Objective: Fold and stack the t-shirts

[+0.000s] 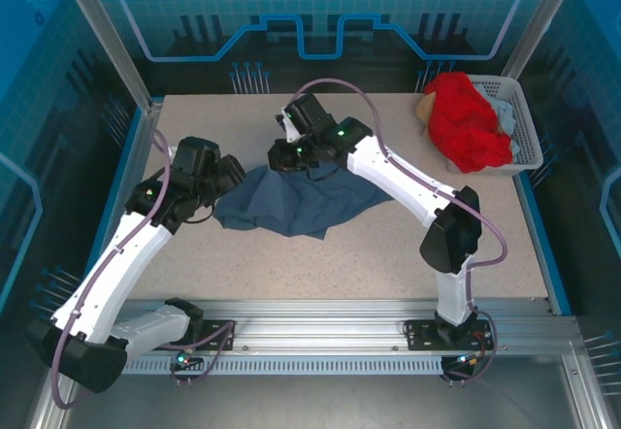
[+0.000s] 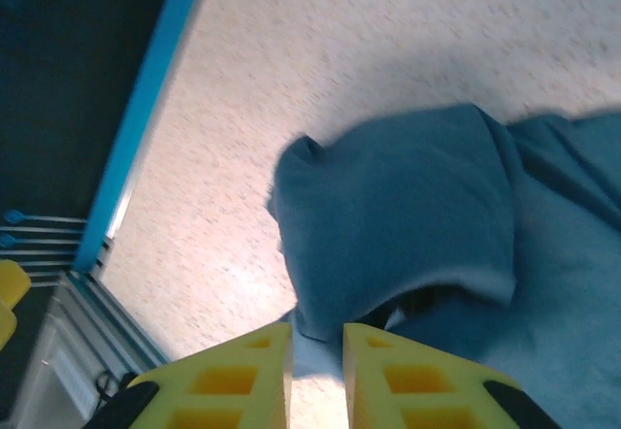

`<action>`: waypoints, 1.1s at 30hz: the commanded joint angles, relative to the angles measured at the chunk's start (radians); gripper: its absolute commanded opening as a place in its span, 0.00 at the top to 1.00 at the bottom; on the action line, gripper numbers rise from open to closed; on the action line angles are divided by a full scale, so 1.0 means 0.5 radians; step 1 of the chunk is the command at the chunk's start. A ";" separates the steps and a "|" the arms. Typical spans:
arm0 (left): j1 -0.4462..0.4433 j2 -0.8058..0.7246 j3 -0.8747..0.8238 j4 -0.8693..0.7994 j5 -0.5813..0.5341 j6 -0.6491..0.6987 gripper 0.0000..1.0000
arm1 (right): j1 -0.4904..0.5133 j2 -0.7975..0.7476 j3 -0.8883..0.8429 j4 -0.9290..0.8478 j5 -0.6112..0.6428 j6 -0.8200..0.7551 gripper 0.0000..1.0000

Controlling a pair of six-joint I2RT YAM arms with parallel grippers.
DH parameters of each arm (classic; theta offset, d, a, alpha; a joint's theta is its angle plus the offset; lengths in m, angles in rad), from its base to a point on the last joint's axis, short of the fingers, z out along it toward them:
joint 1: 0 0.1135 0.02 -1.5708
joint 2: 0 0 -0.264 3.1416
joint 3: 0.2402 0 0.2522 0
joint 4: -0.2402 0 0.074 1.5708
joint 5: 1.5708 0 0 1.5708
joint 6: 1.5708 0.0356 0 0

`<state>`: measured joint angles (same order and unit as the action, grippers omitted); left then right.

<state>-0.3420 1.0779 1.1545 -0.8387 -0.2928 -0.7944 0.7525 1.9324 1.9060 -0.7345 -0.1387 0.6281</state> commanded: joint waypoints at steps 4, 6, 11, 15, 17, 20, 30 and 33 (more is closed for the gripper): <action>0.021 -0.017 -0.222 -0.123 0.195 -0.122 0.25 | -0.219 -0.556 -0.645 0.043 0.087 -0.005 0.84; 0.022 -0.012 -0.282 -0.105 0.218 -0.144 0.25 | -0.277 -0.699 -0.851 0.039 0.129 -0.010 0.85; 0.020 0.159 -0.395 0.073 0.454 -0.150 0.24 | -0.457 -0.870 -1.220 -0.074 0.338 -0.028 0.60; 0.011 0.426 -0.429 0.278 0.609 -0.248 0.16 | -0.657 -0.799 -1.320 -0.052 0.414 0.020 0.46; 0.009 0.522 -0.420 0.437 0.649 -0.299 0.13 | -0.756 -0.715 -1.330 -0.014 0.399 0.070 0.43; 0.006 0.671 -0.405 0.602 0.715 -0.374 0.13 | -0.873 -0.571 -1.313 0.017 0.402 0.137 0.40; 0.003 1.202 -0.323 0.803 0.826 -0.448 0.41 | -0.954 0.009 -1.084 -0.025 0.379 0.274 0.47; 0.011 1.263 -0.253 0.786 0.763 -0.445 0.83 | -0.958 0.066 -1.080 -0.012 0.380 0.335 0.69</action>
<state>-0.3420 1.6989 0.9764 -0.4648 0.0872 -1.0103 0.2802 1.9461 1.3373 -0.7292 0.0517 0.7494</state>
